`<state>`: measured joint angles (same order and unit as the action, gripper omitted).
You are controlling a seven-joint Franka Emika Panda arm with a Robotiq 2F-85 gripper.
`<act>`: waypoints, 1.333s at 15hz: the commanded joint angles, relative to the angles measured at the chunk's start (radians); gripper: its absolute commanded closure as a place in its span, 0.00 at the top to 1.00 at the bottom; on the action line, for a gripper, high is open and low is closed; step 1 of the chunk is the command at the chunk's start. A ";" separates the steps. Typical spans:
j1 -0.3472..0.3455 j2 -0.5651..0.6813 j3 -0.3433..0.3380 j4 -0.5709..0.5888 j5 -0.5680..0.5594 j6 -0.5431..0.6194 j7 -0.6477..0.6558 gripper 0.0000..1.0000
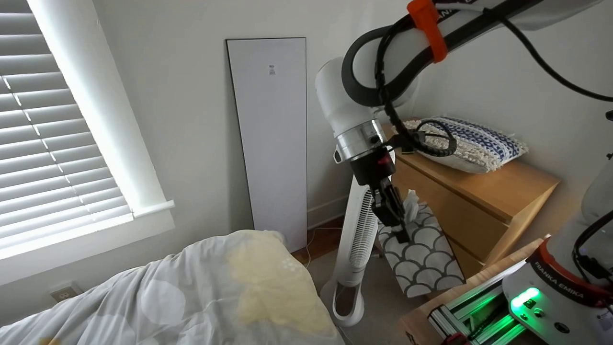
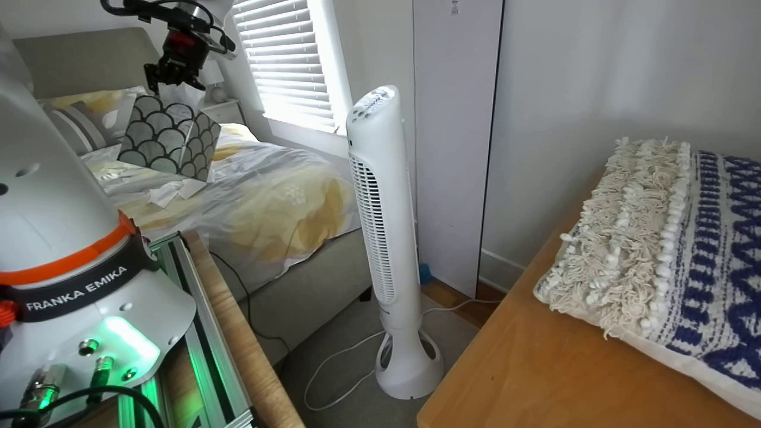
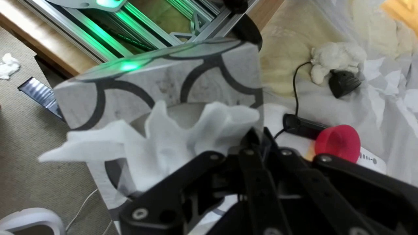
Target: Put the napkin box on the cabinet on the right
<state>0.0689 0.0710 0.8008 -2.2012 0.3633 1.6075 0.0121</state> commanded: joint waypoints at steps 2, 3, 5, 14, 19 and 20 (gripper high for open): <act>0.092 -0.006 -0.089 0.000 0.003 -0.003 -0.004 0.04; 0.095 -0.006 -0.088 0.000 0.003 -0.003 -0.004 0.04; 0.099 -0.033 -0.114 -0.004 -0.008 0.046 0.035 0.01; 0.130 -0.435 -0.452 -0.220 0.046 0.138 0.055 0.01; 0.099 -0.696 -0.559 -0.372 -0.002 0.127 0.137 0.01; 0.087 -0.749 -0.580 -0.402 -0.019 0.121 0.152 0.01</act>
<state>0.1678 -0.4809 0.2739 -2.4773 0.3722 1.7227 0.1103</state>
